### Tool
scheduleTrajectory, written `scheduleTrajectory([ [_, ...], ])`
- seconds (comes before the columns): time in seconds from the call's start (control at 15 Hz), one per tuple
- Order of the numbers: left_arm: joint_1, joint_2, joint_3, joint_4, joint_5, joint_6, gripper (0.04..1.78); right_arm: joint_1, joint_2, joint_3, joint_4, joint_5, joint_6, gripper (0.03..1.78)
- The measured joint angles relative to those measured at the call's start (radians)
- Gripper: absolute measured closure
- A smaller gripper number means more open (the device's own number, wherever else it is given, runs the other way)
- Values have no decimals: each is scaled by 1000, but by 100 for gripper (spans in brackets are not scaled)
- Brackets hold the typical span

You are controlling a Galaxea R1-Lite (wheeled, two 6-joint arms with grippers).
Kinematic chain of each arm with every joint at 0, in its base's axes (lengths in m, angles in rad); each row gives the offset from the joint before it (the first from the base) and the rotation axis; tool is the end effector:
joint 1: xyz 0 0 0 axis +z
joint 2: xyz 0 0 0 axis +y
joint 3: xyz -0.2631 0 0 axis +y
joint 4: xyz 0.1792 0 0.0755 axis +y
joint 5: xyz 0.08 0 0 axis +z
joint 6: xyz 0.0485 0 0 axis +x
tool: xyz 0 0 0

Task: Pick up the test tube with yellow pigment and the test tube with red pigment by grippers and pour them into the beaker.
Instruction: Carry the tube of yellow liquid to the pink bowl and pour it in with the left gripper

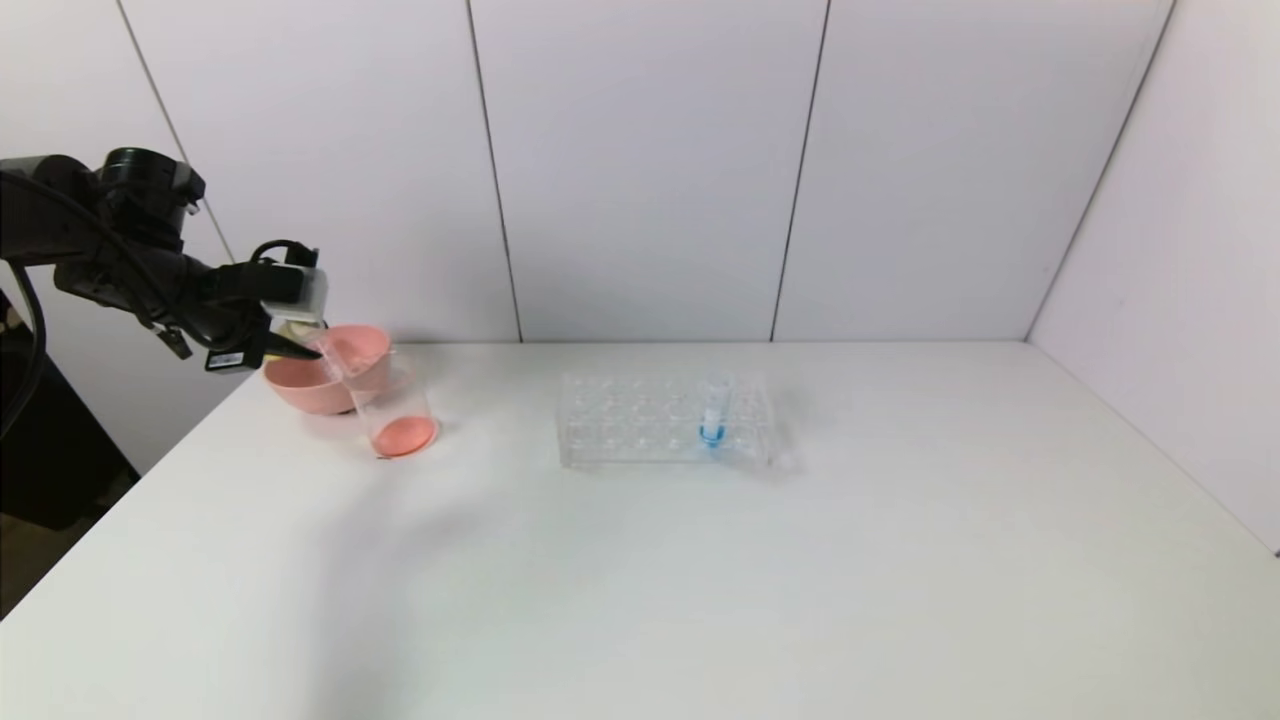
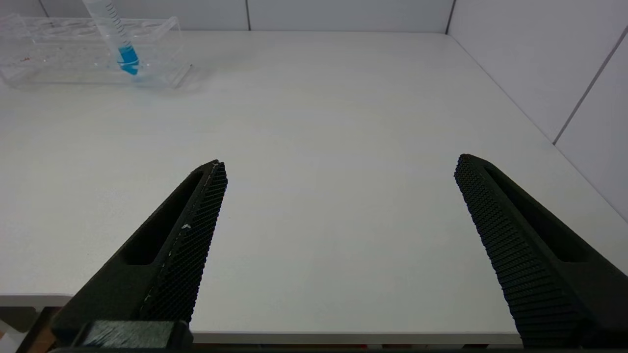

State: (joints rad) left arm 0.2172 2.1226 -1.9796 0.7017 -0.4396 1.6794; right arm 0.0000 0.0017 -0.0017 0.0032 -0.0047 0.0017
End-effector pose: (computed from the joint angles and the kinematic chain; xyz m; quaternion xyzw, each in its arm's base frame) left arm 0.4032 0.0678 0.1806 0.5866 0.1837 -0.3564 0.7037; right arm 0.0446 -0.0002 0.0755 0.0008 0.0016 -0.0024 1.0000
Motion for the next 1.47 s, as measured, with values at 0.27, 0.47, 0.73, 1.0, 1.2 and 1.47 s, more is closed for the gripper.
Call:
scheduleTrajectory([
  [0.27,-6,-6,-4,28,-1,-23,133,0,0,0,0,0,0,11],
  [0.47,-9,-13,-8,63,3,-58,133,0,0,0,0,0,0,11],
  [0.73,-9,-16,-8,120,73,-73,133,0,0,0,0,0,0,11],
  [1.0,-21,-18,-8,131,127,-73,133,0,0,0,0,0,0,11],
  [1.2,-29,-24,-8,123,140,-66,133,0,0,0,0,0,0,11],
  [1.47,-35,-31,-3,132,140,-29,133,0,0,0,0,0,0,11],
])
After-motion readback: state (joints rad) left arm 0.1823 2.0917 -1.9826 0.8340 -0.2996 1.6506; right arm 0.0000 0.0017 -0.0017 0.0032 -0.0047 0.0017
